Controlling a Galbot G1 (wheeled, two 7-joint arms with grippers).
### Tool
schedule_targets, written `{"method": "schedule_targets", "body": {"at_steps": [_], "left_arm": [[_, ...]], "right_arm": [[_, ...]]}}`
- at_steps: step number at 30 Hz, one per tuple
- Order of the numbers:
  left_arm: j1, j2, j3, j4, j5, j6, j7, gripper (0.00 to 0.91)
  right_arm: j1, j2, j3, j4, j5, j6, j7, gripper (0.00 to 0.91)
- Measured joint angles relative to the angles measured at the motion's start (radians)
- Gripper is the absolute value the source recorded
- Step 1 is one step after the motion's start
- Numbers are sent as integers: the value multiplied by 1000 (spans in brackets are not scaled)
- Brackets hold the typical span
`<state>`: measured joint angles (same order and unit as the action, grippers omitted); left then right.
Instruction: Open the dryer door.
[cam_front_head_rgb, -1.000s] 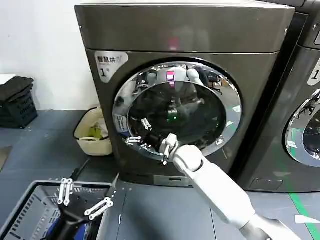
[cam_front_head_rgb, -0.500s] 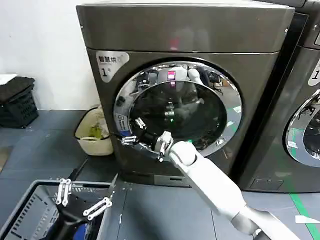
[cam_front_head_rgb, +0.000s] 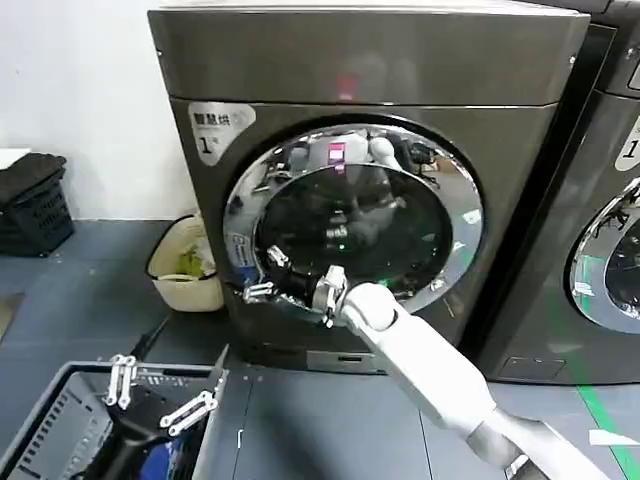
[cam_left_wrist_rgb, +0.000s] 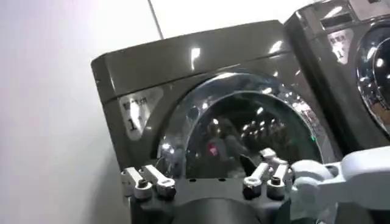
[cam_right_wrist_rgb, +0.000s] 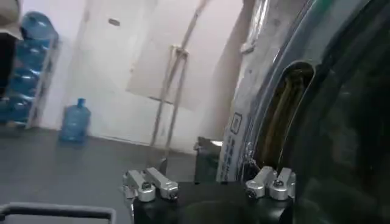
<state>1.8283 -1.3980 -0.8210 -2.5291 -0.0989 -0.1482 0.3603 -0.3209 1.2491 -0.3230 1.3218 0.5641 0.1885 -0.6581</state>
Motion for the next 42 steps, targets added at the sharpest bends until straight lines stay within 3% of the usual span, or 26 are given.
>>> {"method": "schedule_targets", "body": {"at_steps": [11, 27, 35, 42], "left_arm": [[-31, 35, -57, 31, -86, 30, 0, 907], [-145, 184, -197, 136, -276, 95, 18, 907], [-234, 283, -197, 233, -339, 144, 28, 907], [-316, 368, -157, 305, -361, 155, 103, 907]], "right_arm": [[-32, -109, -22, 142, 58, 5, -65, 907], [-92, -245, 3, 312, 172, 57, -261, 907], [-135, -308, 58, 363, 220, 69, -401, 907], [-176, -357, 116, 396, 246, 88, -504, 907]]}}
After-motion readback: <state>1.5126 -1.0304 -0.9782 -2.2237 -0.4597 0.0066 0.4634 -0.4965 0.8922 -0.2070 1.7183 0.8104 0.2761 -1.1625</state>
